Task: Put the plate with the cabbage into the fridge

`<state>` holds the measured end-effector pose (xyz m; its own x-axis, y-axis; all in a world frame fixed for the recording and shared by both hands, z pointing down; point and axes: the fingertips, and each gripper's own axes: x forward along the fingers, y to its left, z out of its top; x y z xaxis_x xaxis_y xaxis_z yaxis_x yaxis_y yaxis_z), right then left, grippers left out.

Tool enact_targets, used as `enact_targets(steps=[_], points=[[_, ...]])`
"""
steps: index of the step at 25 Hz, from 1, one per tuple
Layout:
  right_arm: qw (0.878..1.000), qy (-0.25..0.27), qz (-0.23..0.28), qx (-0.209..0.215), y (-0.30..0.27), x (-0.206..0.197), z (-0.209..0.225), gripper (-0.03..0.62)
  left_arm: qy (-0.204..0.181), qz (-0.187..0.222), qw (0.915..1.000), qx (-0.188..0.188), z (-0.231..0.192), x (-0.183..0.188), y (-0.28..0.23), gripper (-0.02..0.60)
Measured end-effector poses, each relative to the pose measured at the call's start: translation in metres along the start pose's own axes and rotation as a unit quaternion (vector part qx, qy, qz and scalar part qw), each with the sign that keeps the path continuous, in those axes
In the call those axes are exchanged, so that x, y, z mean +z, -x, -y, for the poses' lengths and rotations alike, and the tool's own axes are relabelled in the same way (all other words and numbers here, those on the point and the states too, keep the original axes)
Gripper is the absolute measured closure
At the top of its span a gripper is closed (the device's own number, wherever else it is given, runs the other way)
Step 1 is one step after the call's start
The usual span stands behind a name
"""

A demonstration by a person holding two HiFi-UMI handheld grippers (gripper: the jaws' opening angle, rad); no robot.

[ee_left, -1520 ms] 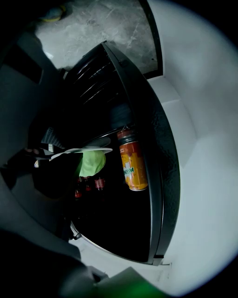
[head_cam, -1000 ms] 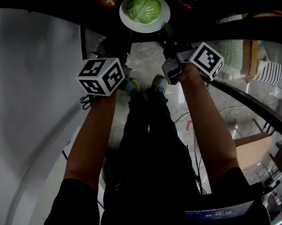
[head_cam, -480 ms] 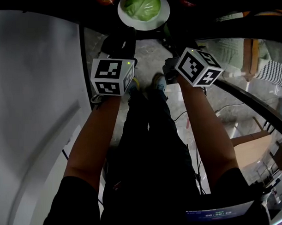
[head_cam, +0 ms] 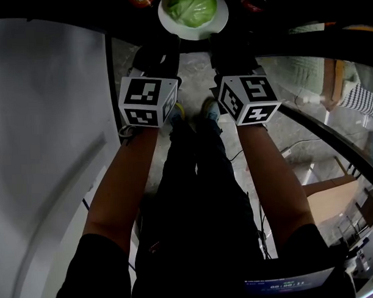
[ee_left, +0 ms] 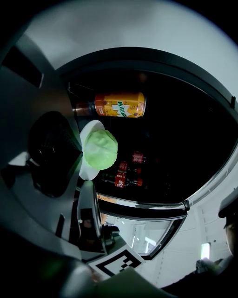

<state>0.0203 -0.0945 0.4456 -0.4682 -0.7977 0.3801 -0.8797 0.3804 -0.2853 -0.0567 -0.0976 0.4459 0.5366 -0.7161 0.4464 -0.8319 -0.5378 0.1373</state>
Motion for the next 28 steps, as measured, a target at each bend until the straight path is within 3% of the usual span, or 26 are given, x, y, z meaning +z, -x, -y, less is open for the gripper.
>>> enact_targets(steps=[10, 28], points=[[1.000, -0.009, 0.004, -0.004, -0.002, -0.016, -0.001, 0.588, 0.007, -0.005, 1.0000, -0.005, -0.003, -0.016, -0.002, 0.578], [1.000, -0.023, -0.003, 0.005, -0.015, -0.005, 0.007, 0.588, 0.031, -0.030, 0.9990, 0.006, -0.013, -0.006, -0.015, 0.578]])
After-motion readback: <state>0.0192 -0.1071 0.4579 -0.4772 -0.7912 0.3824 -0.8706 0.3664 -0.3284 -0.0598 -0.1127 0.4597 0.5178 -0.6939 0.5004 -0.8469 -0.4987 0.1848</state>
